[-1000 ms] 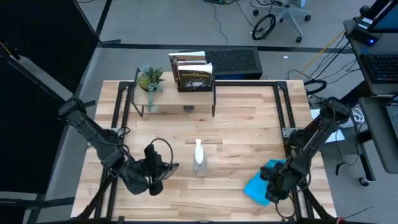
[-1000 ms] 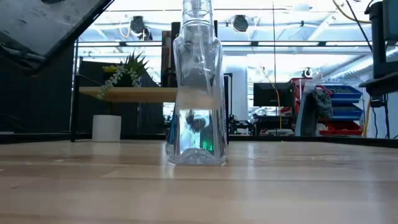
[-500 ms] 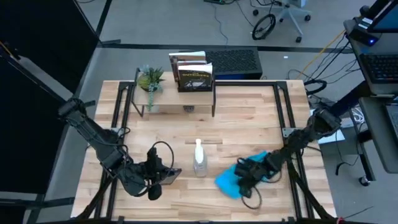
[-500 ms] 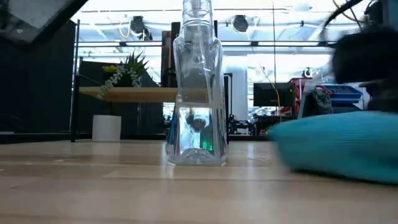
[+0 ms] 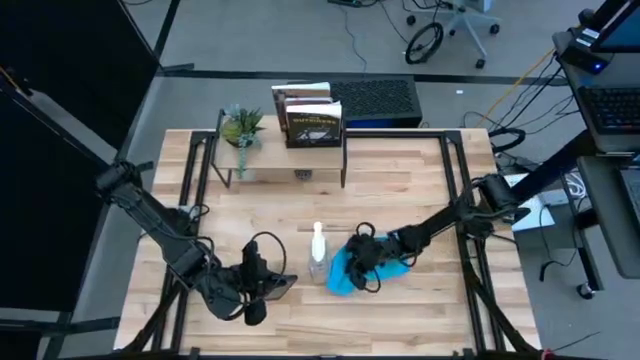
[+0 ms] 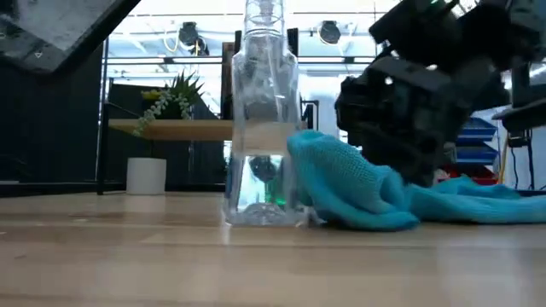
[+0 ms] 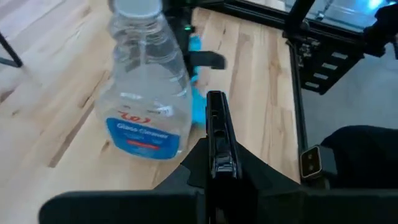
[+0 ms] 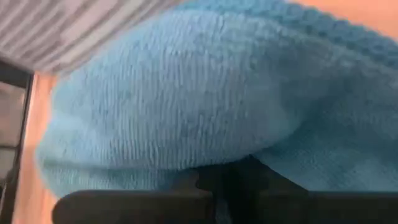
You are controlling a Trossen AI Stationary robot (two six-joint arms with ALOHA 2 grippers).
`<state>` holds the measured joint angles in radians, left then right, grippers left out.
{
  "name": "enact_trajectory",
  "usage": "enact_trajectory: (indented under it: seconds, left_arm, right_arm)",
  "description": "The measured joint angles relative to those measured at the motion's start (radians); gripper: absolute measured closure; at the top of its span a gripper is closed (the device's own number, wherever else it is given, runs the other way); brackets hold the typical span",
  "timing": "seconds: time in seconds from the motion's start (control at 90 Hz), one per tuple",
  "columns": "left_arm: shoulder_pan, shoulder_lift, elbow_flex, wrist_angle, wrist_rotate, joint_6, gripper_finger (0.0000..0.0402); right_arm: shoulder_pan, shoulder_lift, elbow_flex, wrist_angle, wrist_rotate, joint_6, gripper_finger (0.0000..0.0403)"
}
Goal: Apply microfiber cloth
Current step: Wipe the front of the black cellphone with a blue microfiber cloth
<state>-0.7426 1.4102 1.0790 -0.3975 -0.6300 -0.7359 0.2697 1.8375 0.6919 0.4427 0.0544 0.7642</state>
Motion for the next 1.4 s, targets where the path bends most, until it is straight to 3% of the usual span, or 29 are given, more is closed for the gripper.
enact_trajectory:
  seconds: [0.256,0.422,0.678,1.033,1.289,1.4]
  left_arm:
    - [0.031,0.028,0.000,0.080,0.004,0.020,0.0388]
    - [0.037,0.052,0.000,0.190,0.048,0.062,0.0388]
    - [0.063,0.126,0.000,0.466,0.055,0.232,0.0388]
    - [0.178,0.296,0.007,0.812,0.081,0.498,0.0388]
    - [0.234,0.340,0.052,0.838,0.151,0.587,0.0388]
    - [0.245,0.340,0.052,0.820,0.156,0.587,0.0388]
  right_arm:
    - [-0.022,0.068,0.068,0.004,-0.001,-0.067,0.0399]
    - [-0.017,0.057,0.082,-0.027,-0.060,-0.103,0.0399]
    - [0.022,-0.095,0.080,-0.091,-0.088,-0.167,0.0399]
    - [0.105,-0.381,0.080,-0.427,-0.077,-0.186,0.0399]
    - [0.199,-0.480,0.081,-0.554,0.160,-0.177,0.0399]
    - [0.209,-0.472,0.081,-0.558,0.184,-0.175,0.0399]
